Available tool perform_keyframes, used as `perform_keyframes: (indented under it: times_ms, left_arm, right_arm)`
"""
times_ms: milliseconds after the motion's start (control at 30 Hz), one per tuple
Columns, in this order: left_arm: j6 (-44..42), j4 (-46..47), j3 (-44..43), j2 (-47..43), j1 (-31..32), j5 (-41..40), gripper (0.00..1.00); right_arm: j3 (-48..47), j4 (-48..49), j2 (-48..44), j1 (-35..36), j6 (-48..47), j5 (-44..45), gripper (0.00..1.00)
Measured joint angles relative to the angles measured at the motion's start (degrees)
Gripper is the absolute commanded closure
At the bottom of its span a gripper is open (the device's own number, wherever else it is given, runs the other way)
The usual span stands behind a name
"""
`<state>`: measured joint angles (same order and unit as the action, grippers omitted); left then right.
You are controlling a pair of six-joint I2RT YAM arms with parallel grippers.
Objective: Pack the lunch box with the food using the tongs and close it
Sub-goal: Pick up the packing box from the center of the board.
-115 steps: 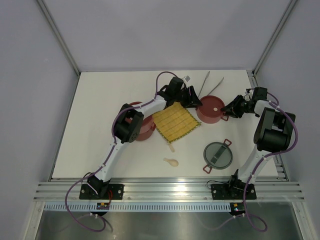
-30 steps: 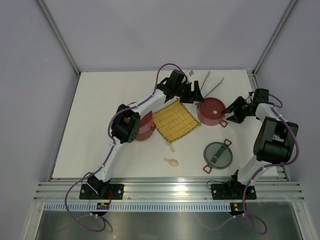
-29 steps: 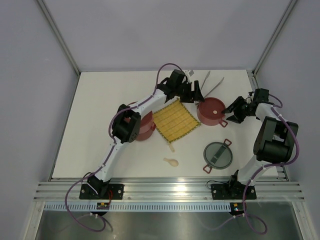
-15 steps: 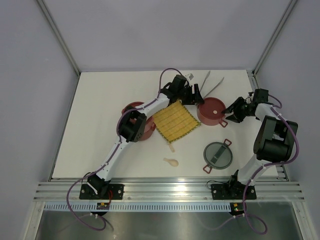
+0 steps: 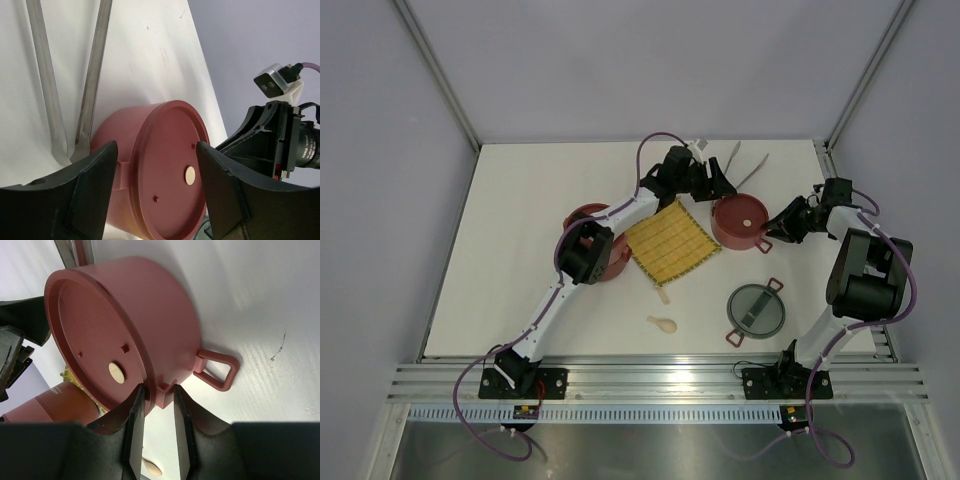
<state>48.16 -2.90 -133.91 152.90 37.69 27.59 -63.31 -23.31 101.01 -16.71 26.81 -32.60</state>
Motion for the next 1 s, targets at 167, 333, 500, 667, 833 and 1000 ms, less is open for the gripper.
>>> perform_keyframes:
  times_ms: [167, 333, 500, 667, 833, 1000]
  left_arm:
    - [0.37, 5.11, 4.68, -0.35, -0.17, 0.24, 0.45]
    - [0.37, 8.68, 11.85, -2.51, -0.2, 0.57, 0.47]
    - [-0.26, 8.59, 17.81, -6.69, 0.02, 0.96, 0.47]
    - [-1.27, 8.37, 19.89, -8.7, 0.24, 1.36, 0.35]
    - [-2.36, 5.99, 19.93, -9.86, 0.79, 1.86, 0.26]
    - [-2.91, 4.44, 20.06, -10.03, 1.22, 2.03, 0.31]
  right_arm:
    - [-1.03, -0.9, 0.7, 0.04, -0.44, 0.13, 0.72]
    - [-4.26, -2.43, 2.71, 0.09, -2.05, 0.72, 0.72]
    - [-6.1, -3.13, 3.87, 0.17, -3.1, 1.16, 0.72]
    - [-6.69, -3.15, 4.22, 0.24, -3.48, 1.42, 0.59]
    - [-6.71, -3.13, 4.24, 0.33, -2.8, 2.03, 0.51]
    - [-6.73, -3.13, 4.24, 0.33, -2.78, 2.14, 0.51]
